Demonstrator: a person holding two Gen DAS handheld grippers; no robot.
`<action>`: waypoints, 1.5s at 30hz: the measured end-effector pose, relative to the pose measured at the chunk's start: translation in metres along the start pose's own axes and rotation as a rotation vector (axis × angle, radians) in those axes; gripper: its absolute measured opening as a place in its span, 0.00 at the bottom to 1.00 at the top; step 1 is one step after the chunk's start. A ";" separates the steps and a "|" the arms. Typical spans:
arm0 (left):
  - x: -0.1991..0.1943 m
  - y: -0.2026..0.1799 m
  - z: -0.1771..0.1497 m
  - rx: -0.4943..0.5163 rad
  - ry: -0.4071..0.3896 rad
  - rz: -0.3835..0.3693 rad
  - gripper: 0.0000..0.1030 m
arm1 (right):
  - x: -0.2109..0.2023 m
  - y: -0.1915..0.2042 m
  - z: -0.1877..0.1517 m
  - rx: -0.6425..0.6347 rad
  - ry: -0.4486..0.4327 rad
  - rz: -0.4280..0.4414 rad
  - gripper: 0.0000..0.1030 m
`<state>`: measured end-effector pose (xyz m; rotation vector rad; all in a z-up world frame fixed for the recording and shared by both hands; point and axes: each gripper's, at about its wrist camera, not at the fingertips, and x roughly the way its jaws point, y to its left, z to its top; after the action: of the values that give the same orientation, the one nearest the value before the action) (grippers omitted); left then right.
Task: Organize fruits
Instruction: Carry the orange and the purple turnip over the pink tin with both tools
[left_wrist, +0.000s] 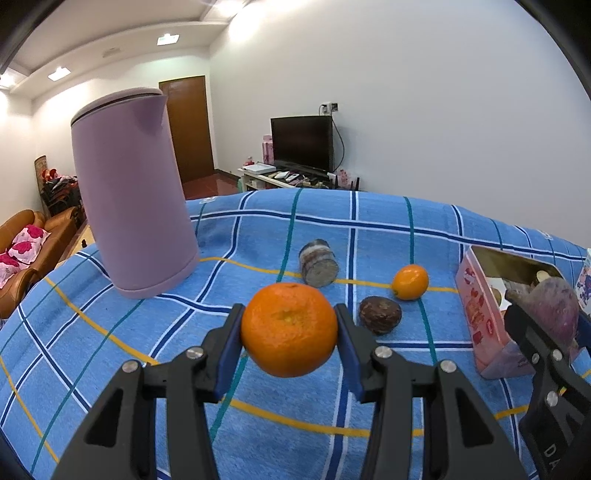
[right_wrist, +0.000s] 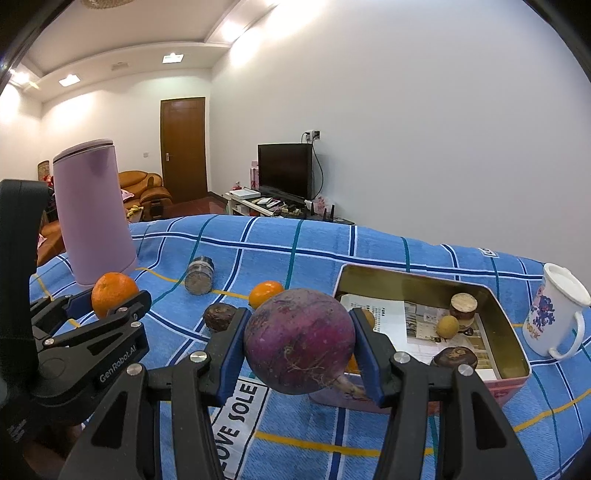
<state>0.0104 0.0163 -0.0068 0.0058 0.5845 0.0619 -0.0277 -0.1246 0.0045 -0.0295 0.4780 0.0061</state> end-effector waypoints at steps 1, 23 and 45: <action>0.000 -0.001 0.000 0.001 0.000 0.000 0.48 | 0.000 0.000 0.000 0.000 -0.001 -0.001 0.54; -0.007 -0.046 -0.001 0.066 -0.005 -0.092 0.48 | -0.006 -0.037 0.001 0.039 -0.011 -0.071 0.54; -0.014 -0.112 0.010 0.135 -0.041 -0.189 0.48 | -0.002 -0.105 0.003 0.091 0.007 -0.187 0.54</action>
<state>0.0105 -0.0960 0.0068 0.0828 0.5448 -0.1606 -0.0269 -0.2290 0.0104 0.0150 0.4805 -0.1990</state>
